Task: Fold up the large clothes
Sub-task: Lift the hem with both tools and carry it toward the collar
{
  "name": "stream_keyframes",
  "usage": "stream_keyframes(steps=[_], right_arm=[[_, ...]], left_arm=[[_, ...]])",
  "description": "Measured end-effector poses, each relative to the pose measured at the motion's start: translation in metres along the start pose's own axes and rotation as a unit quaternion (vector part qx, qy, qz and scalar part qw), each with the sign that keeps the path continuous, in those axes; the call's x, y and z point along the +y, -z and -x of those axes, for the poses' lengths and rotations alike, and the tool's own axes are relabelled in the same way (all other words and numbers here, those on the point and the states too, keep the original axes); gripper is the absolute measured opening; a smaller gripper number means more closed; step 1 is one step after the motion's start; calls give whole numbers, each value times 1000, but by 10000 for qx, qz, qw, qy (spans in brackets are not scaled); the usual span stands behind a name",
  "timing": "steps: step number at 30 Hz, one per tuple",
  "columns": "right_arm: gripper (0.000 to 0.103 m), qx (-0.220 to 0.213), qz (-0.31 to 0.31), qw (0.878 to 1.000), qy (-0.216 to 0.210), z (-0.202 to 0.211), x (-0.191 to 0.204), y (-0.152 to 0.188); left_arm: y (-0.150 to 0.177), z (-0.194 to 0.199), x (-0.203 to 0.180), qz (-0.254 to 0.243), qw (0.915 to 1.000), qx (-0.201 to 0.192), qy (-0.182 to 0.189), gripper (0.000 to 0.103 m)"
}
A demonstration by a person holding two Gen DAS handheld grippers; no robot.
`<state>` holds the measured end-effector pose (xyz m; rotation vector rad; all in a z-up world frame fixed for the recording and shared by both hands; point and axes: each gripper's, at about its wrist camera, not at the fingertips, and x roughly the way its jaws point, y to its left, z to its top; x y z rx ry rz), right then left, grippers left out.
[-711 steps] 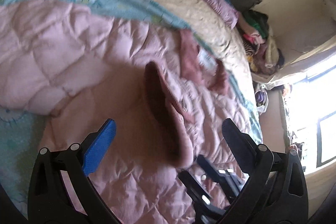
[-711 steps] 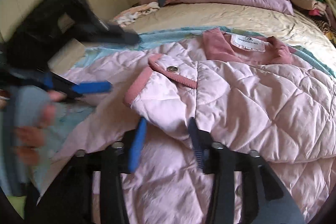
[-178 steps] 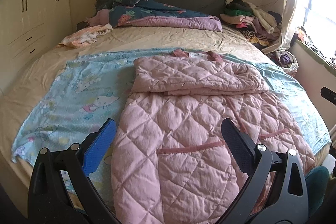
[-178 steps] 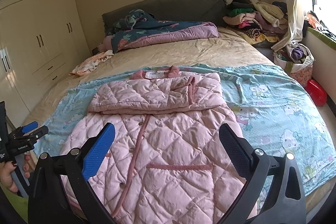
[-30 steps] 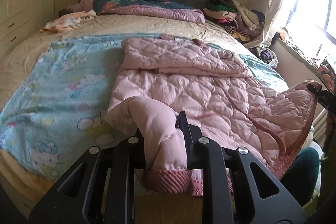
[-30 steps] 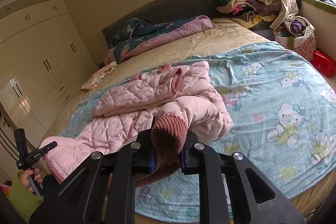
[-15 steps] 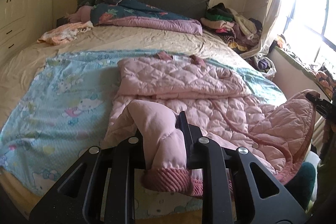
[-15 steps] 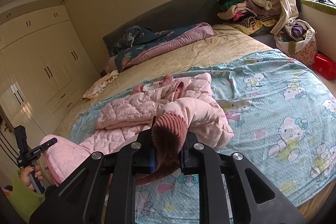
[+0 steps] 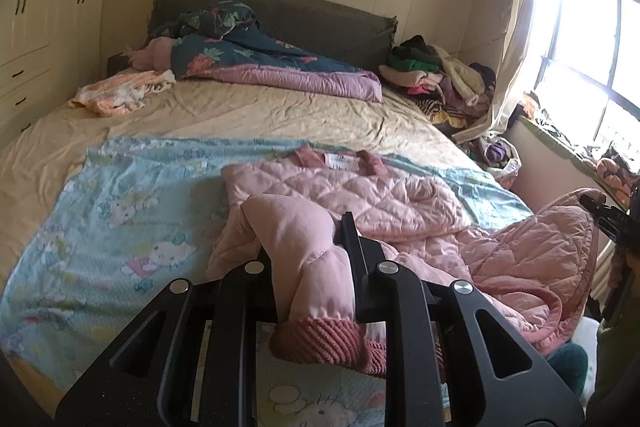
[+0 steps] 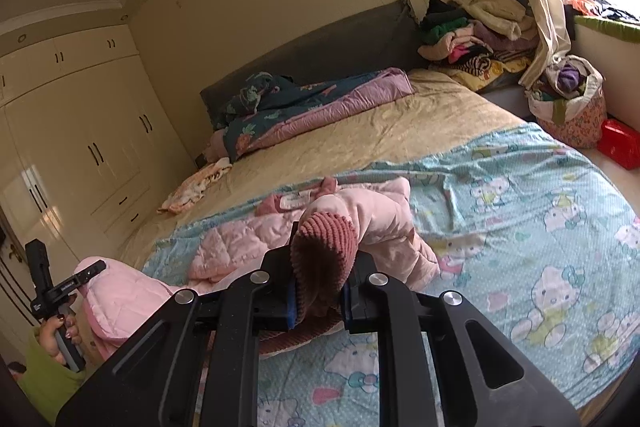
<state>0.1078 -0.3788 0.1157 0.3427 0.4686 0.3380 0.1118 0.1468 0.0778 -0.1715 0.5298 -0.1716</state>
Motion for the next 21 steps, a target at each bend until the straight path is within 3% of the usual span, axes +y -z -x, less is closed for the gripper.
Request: stream_keyframes(steps=[10,21], right_arm=[[14,-71,59,10000,-1,-5,9,-29],[14,91,-95,9999,111,-34,2,-38]], left_arm=[[-21,-2,4,119,9999,-82,-18,13],[-27,-29,9,65,9998,79,-189,13]])
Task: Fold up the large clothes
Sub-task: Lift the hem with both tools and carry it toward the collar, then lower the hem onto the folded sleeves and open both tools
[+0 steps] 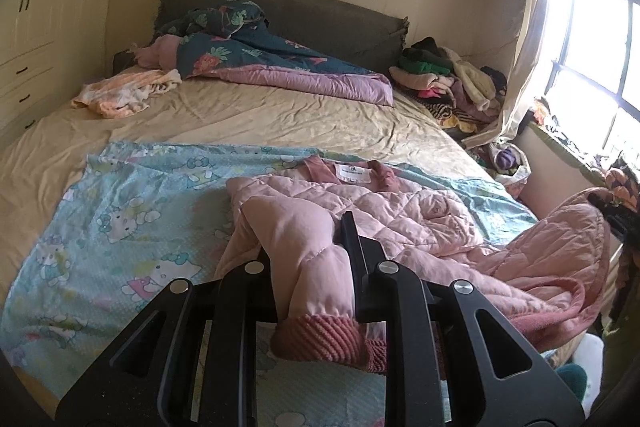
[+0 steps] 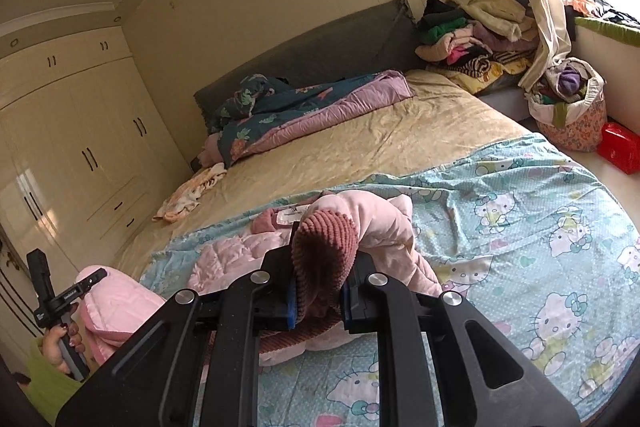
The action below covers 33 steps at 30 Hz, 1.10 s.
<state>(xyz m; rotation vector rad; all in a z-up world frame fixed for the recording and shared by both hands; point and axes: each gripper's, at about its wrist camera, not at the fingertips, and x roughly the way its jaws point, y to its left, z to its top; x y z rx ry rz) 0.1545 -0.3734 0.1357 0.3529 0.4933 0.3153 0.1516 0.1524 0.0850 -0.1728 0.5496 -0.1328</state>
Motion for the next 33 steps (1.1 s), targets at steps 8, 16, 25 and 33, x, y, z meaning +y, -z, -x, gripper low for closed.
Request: stream_keyframes(steps=[8,16,25,33], right_arm=[[14,118,-114,9998,91,-27,-7,-9],[14,159,-102,9994,285,-48,-15,-14],[14,249,76,9981,563,-77,-21,-20],[14,363,154,9952,896,-110,-32,-25]], left_arm=[[-4,-22,1,-88,9998,69,-177,13],[-7,-48,7,-168,9990,187,-383,13],[-11,-75,13,-220,9982,233,-510,13],[-20,-97,12,-308,9973,173,-639,13]])
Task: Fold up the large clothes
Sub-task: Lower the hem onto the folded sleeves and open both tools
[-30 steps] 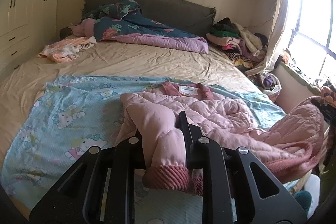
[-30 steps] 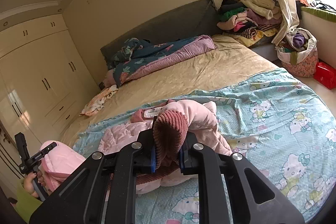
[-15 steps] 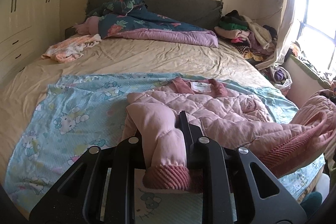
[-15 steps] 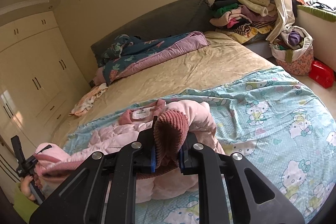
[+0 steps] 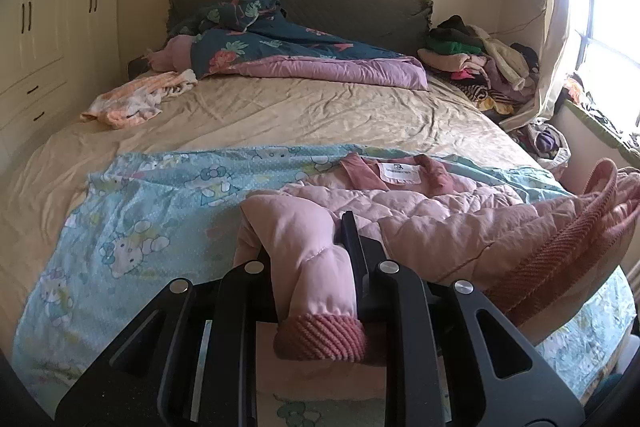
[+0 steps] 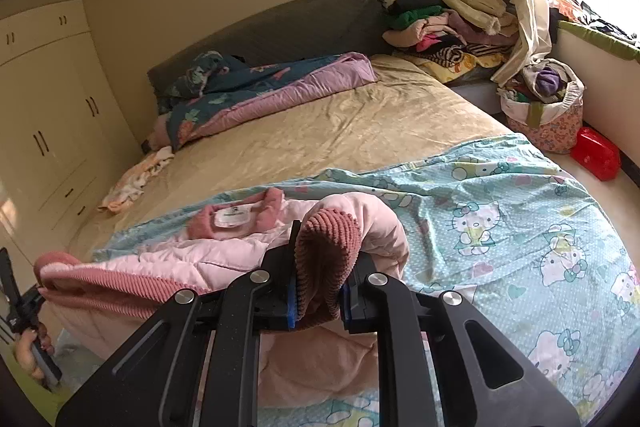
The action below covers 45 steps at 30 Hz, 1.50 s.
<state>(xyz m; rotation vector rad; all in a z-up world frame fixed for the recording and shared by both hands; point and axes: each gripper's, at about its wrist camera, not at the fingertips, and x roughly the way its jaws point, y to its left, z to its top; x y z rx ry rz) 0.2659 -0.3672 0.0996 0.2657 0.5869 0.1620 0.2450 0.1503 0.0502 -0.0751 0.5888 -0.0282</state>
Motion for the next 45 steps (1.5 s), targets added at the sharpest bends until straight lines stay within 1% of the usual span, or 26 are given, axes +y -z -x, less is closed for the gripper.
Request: stream_keyframes(steps=[8,15,18,21,22,23,24,25,26,28,29,31,34,36,38,41,42,43,44,45], right_arm=[[14,161,-49,9996,235,-37,-7,-1],[14,384,-35,9984,414,-70,-10,-6],[15,493,-130,9980,377,-84,-14,-10],[19,630,-501,9966,156,-99,-24,-13],[23,652,-611,9960,97,-101,-27,-14],[26,686,-820,9942,-71,-105,-32,-14],[34,691,-999,9922,-272,-107,-36,-14],[40,681,-1185,9895,-476,-109,-42,-14],[48,687,-1261,9878,-598,-109,-43,-15],[85,586,-1384,9852,-819,-108,-48,-13],[91,557,-1378,9859,-768,-106,-48,-12],[93,534,-1209,9891,-641,-105,-45,-8],[93,688,-730,9944,-317,-112,-40,3],[93,864,-529,9947,-171,-120,-39,17],[93,1033,-457,9936,-44,-128,-40,28],[93,1037,-284,9942,89,-131,-40,38],[92,1034,-237,9943,118,-132,-39,39],[93,1034,-187,9943,150,-132,-39,40],[93,1036,-125,9943,192,-132,-38,42],[93,1033,-63,9944,223,-132,-37,42]], left_arm=[[-3,-24,-2,-122,9999,3,-119,13],[-7,-51,-1,-127,9996,135,-210,14],[-8,-62,1,-90,9994,219,-243,14],[-10,-74,3,-39,9992,305,-252,14],[-10,-77,4,-26,9992,322,-250,14],[-11,-80,4,-14,9991,347,-252,14],[-11,-84,5,-3,9990,371,-252,14],[-11,-86,4,2,9989,387,-254,14],[-11,-89,5,2,9989,404,-255,14],[-11,-93,4,10,9988,434,-240,14],[-11,-94,3,-1,9987,442,-245,14],[-12,-97,0,-21,9986,446,-271,15],[-13,-99,-2,-1,9987,453,-242,17],[-14,-101,-4,-27,9987,443,-253,18],[-15,-101,-5,-25,9987,434,-278,18],[-17,-100,-4,66,9987,440,-247,22],[-18,-99,-3,134,9987,444,-188,29],[-19,-96,-2,191,9987,448,-126,41],[-20,-93,-2,268,9986,463,-35,47],[-21,-89,-3,320,9985,451,42,60]])
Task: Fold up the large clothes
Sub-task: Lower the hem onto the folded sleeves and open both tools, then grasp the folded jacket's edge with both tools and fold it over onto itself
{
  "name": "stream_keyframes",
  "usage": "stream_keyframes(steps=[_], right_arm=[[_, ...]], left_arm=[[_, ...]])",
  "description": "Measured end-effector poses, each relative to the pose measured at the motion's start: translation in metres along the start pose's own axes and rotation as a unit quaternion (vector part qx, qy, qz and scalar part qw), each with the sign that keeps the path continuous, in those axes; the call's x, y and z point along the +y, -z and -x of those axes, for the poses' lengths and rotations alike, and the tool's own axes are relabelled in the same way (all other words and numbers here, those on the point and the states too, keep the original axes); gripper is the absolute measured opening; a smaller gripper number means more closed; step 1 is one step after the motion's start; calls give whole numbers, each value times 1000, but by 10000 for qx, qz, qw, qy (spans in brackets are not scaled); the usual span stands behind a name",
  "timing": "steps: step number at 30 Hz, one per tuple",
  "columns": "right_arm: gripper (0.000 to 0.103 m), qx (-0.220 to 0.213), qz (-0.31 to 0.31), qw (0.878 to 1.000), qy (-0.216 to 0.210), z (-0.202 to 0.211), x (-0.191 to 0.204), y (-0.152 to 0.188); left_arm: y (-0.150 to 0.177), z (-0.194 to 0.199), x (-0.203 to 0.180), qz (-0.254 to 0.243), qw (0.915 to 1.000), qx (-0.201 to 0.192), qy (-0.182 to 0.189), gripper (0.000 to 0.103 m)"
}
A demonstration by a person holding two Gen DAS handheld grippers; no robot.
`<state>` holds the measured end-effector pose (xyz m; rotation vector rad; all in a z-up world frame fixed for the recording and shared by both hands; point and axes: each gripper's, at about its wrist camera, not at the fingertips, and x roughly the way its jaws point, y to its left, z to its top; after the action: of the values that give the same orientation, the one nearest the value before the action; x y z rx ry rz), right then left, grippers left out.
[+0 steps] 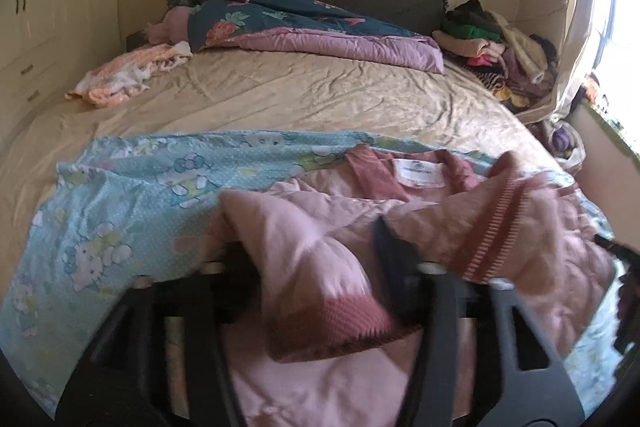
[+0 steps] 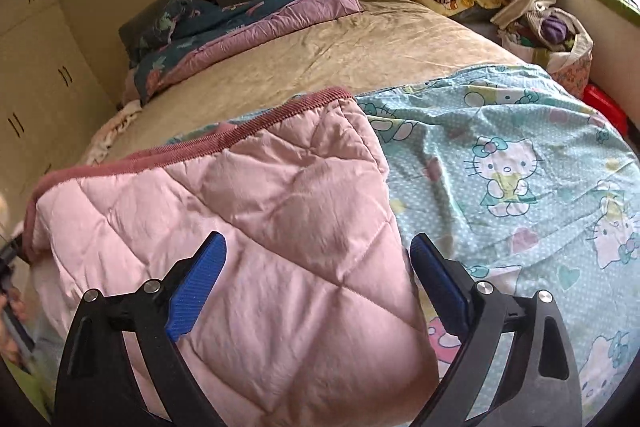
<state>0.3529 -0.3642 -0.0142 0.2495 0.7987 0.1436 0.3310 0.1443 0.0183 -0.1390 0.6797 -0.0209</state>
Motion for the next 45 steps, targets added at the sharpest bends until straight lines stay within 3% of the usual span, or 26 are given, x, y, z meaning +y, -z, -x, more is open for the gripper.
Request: stream_keyframes(steps=[4,7,10,13,18,20,22,23,24,25,27,31,35,40,45], right_arm=[[95,-100,294,9993,190,3,2,2],[96,-199,554,9975,386,5,2,4],[97,-200,711,9960,499,4,-1,5],[97,-156,769,9953,559,-4,-8,7],[96,-100,591,9971,465,-14,-16,12],[89,-125,622,9970,453,-16,-15,16],[58,-172,733,9966,324,-17,-11,18],[54,-212,821,9957,361,-17,-5,19],[42,-253,900,9947,435,-17,-2,19],[32,-326,1031,9931,445,-16,5,18],[25,-481,1094,9915,509,-13,15,13],[20,-929,1194,9862,668,-4,36,-13],[19,-1106,1165,9840,769,-12,45,-43],[19,-884,1118,9846,1008,-49,47,-67],[19,-611,1123,9841,1236,-84,44,-67]], left_arm=[[-2,29,-10,-142,9992,-375,78,91],[0,49,-9,-297,9971,-698,-3,93],[14,50,4,-441,9956,-737,-367,93],[34,30,28,-173,9983,-364,-432,93],[64,-9,51,320,9992,233,-19,93],[67,-18,48,278,9991,320,58,93],[69,-23,40,164,9993,330,13,92],[70,-24,37,104,9995,310,-21,87],[70,-25,33,43,9995,291,-66,67],[70,-24,32,4,9995,256,-157,38],[67,-19,30,-57,9998,124,-154,18],[49,-7,26,-184,9993,-185,-281,13],[27,-12,26,-81,9985,-351,-420,13],[16,-39,30,-41,9975,-230,-660,13],[18,-66,35,-13,9971,43,-759,13]])
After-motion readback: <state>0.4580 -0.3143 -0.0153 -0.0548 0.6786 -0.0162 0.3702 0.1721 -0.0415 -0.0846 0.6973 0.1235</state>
